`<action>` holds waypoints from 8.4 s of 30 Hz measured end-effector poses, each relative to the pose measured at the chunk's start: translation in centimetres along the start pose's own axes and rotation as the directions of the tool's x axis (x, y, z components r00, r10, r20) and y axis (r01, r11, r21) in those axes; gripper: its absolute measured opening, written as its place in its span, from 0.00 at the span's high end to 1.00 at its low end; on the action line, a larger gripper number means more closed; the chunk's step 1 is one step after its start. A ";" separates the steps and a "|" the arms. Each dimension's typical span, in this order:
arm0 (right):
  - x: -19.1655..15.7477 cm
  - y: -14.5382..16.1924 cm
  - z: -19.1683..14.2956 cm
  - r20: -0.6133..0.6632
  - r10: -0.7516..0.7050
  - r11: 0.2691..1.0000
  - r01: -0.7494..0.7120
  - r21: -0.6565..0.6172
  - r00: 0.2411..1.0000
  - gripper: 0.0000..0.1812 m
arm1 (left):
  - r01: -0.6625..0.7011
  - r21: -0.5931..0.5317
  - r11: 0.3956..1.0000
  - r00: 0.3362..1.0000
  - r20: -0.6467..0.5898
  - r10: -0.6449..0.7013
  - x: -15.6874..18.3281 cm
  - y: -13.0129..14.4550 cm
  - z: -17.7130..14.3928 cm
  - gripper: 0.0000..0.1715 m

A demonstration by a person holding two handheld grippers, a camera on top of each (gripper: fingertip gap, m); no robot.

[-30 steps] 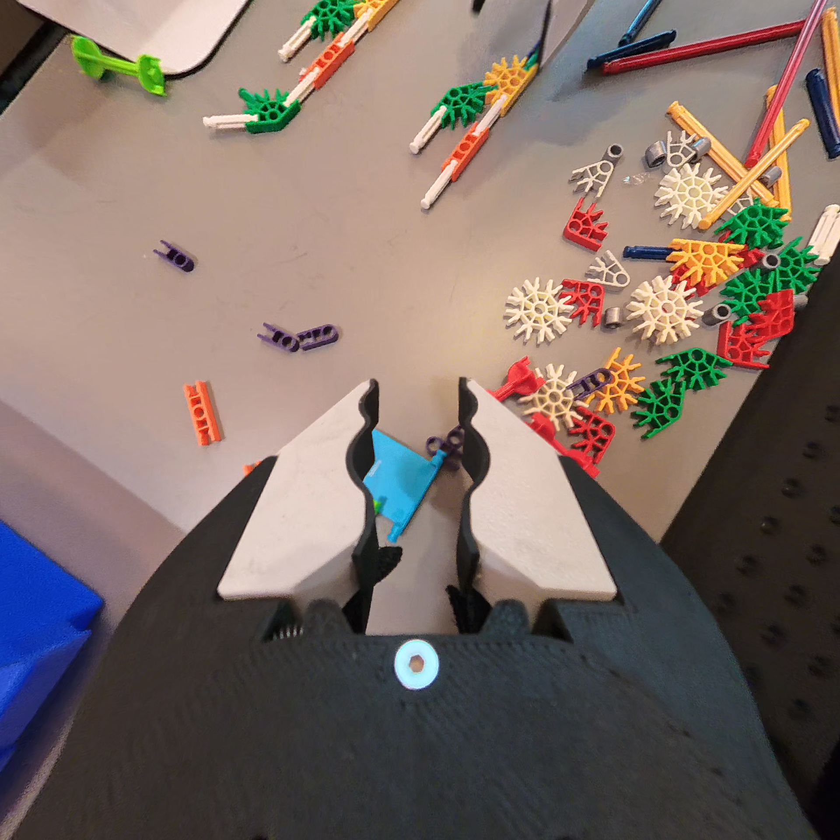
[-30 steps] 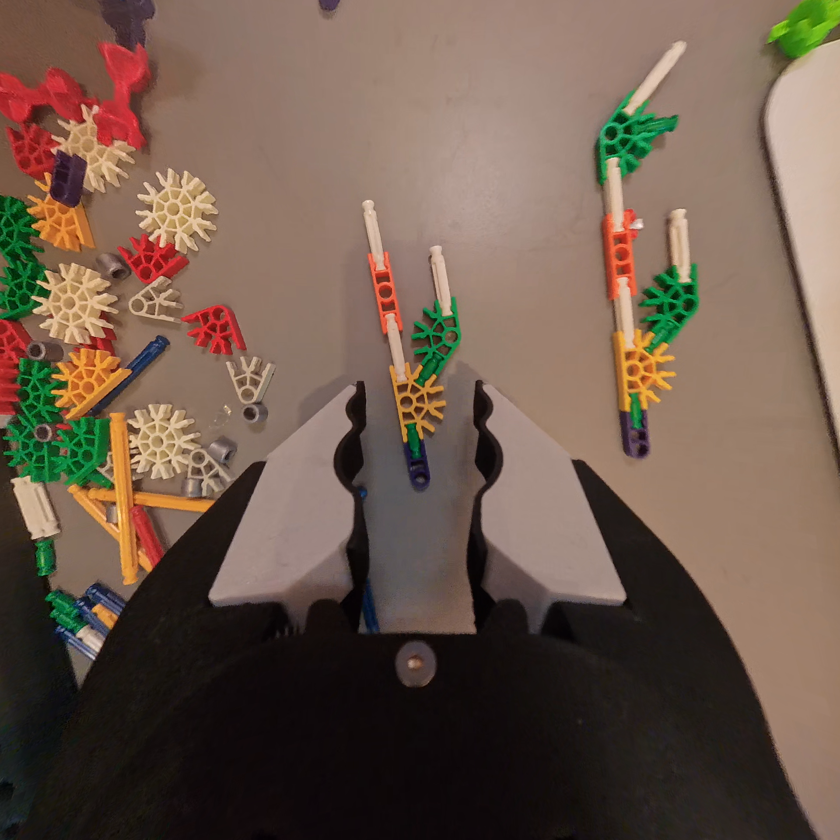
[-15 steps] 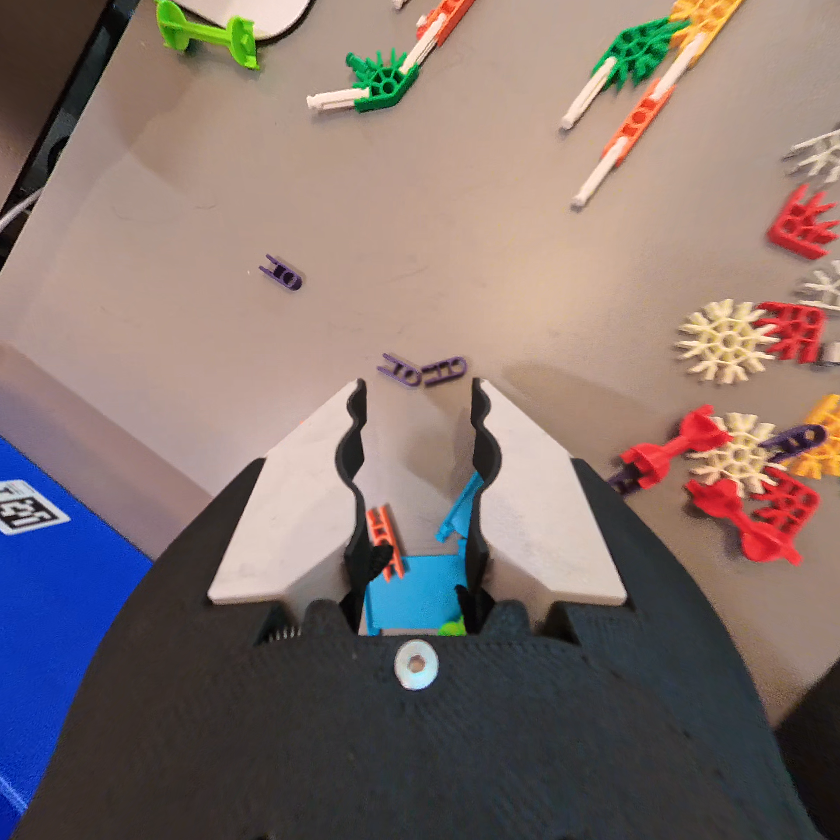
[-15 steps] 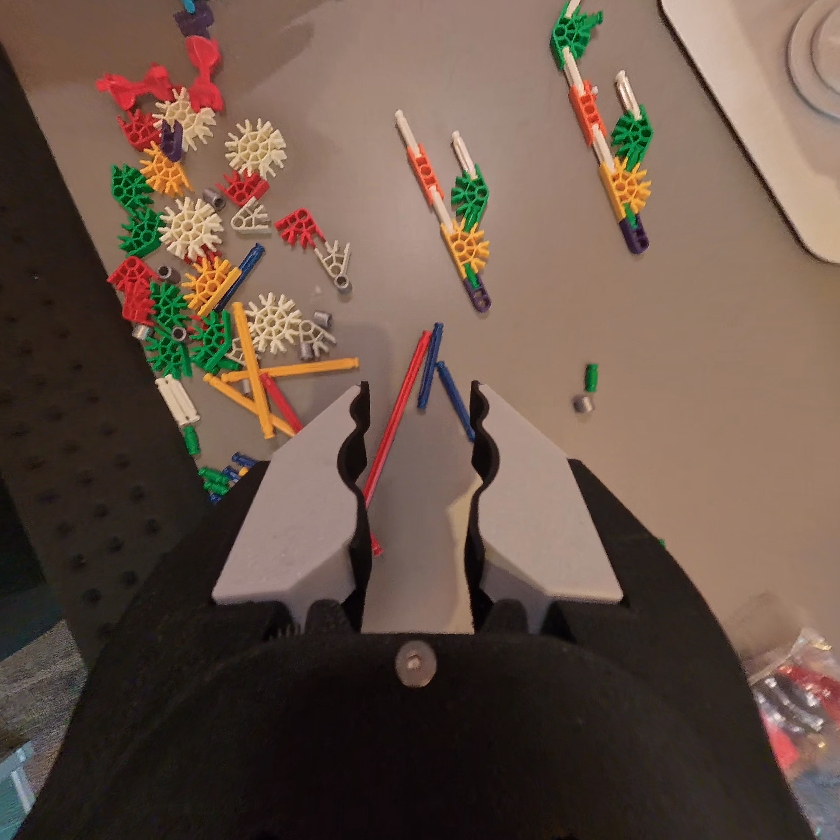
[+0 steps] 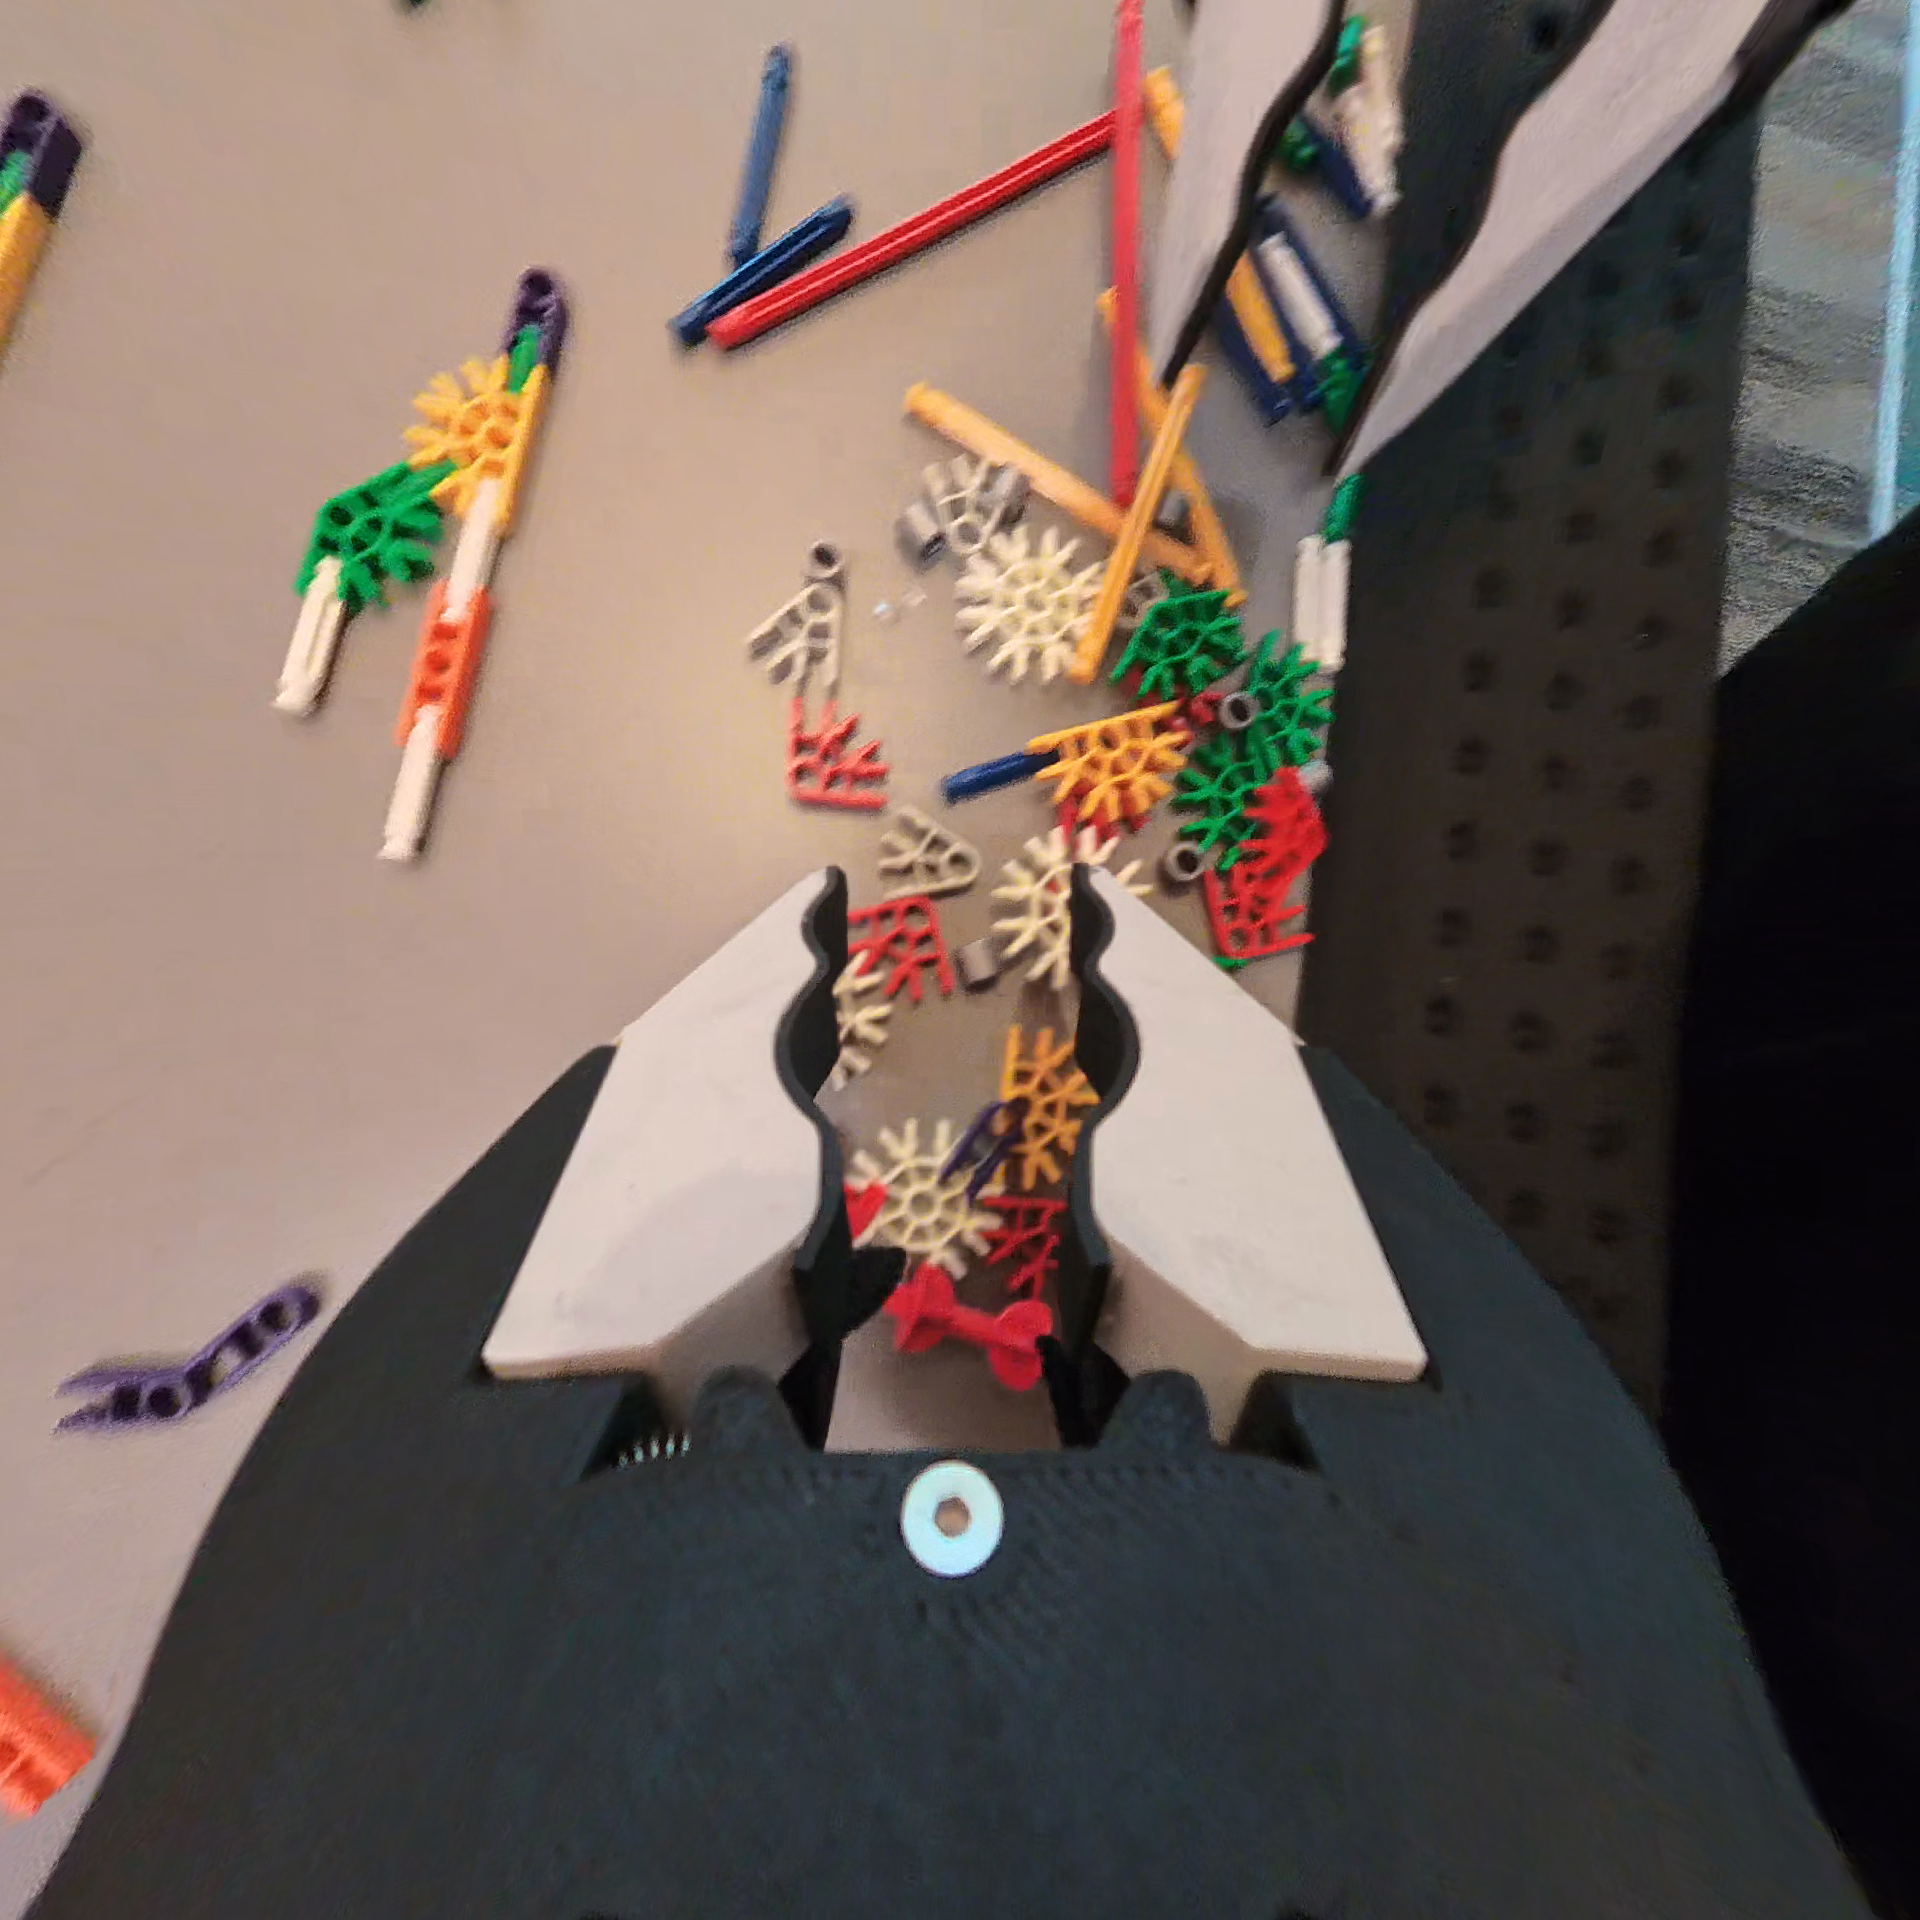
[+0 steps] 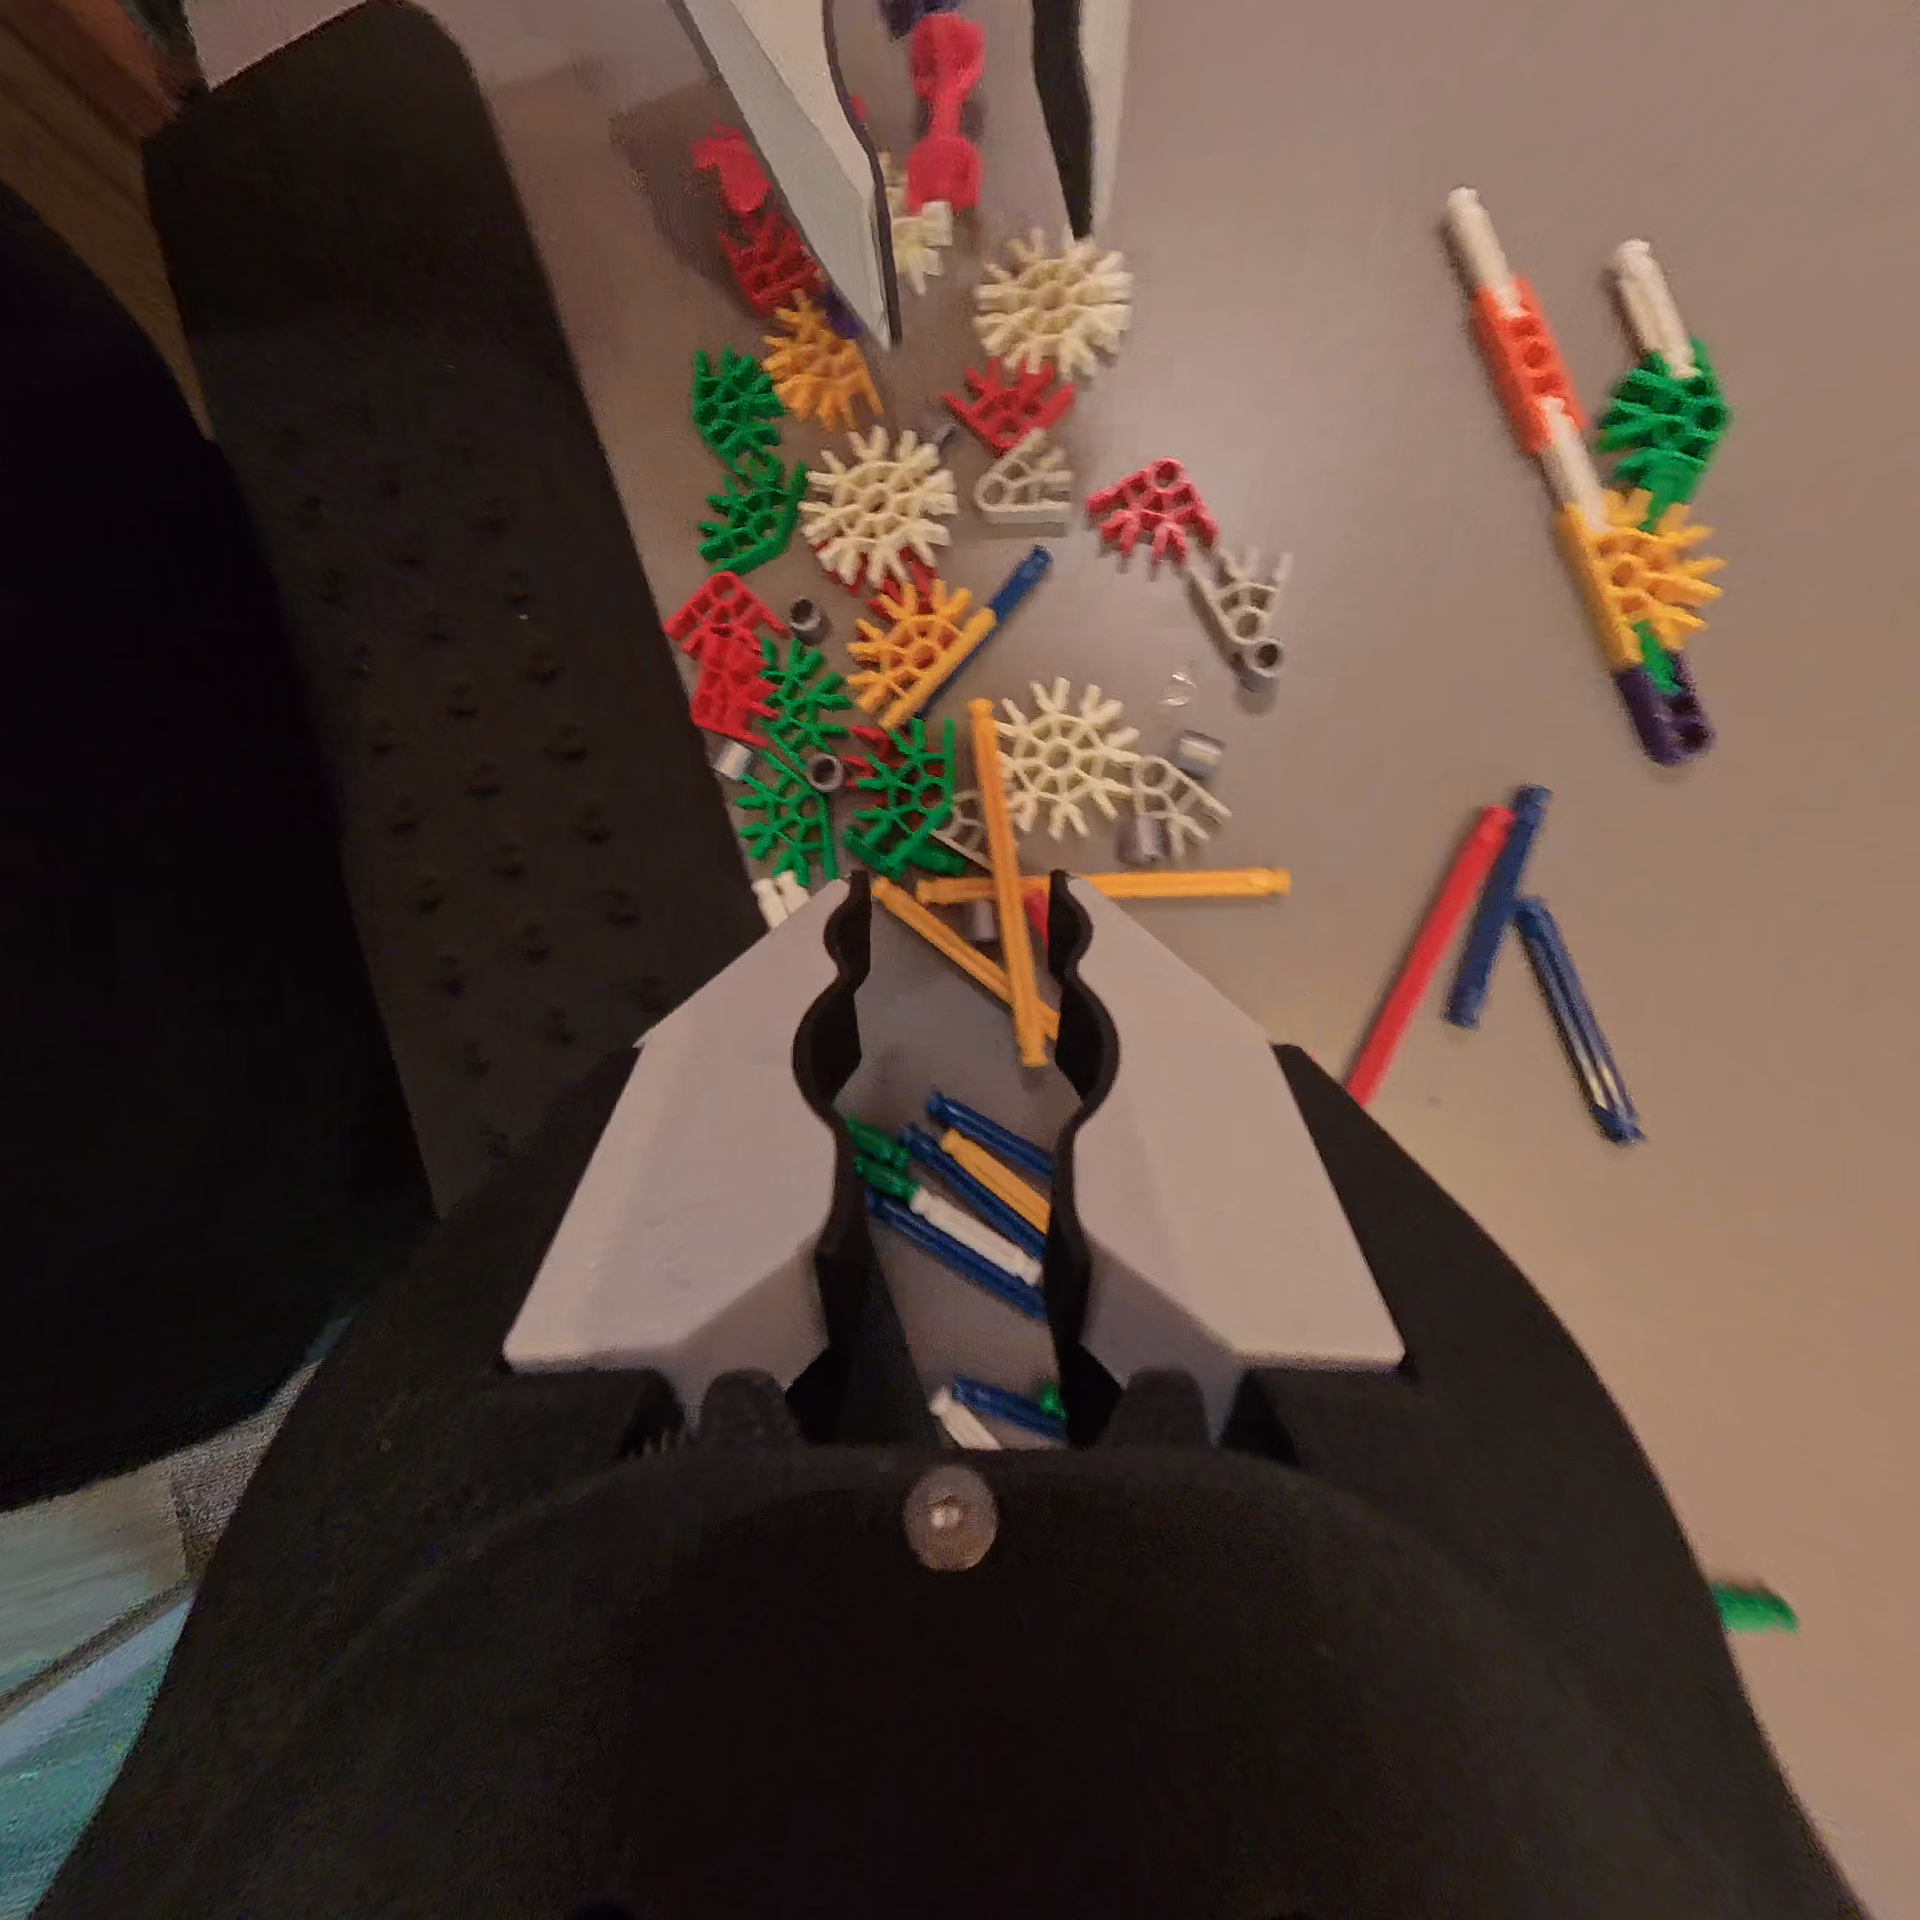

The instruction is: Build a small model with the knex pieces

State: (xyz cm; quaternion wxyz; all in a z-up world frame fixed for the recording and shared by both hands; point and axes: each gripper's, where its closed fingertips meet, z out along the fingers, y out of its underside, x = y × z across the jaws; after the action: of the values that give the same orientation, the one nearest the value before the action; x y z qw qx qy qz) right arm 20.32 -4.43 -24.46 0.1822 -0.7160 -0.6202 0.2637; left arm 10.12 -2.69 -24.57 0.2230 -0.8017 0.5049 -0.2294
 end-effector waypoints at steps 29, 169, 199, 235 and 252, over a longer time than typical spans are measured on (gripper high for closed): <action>-2.5 -4.4 -0.4 0.395 0.208 0.924 -0.313 0.221 0.895 0.93 | -0.525 0.096 0.846 0.846 0.168 0.506 4.9 -4.9 1.3 0.86; 13.0 -8.2 8.2 -0.004 -0.051 0.998 0.051 0.026 0.999 0.97 | -0.251 -0.219 0.943 0.965 0.020 0.261 -13.1 0.3 2.3 0.86; 11.7 -9.5 8.3 0.009 -0.164 0.985 0.163 0.062 0.986 0.95 | -0.117 -0.115 0.986 0.981 0.140 0.132 -11.1 1.9 2.1 0.96; 9.7 -9.4 8.9 0.148 -0.188 0.982 0.189 0.004 0.971 0.93 | -0.071 -0.043 0.997 0.978 0.193 0.078 -10.5 1.3 2.4 0.86; 9.8 -10.2 8.8 0.111 -0.151 0.988 0.147 0.041 0.982 1.00 | -0.080 -0.016 0.997 0.978 0.191 0.082 -10.2 1.1 2.4 0.89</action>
State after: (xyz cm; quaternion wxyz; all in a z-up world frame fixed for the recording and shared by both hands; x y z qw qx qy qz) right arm 7.79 6.27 -26.95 0.1773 -0.6483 -0.6772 0.2996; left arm 6.83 6.45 -28.56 0.2763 -0.7998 0.5143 -0.1395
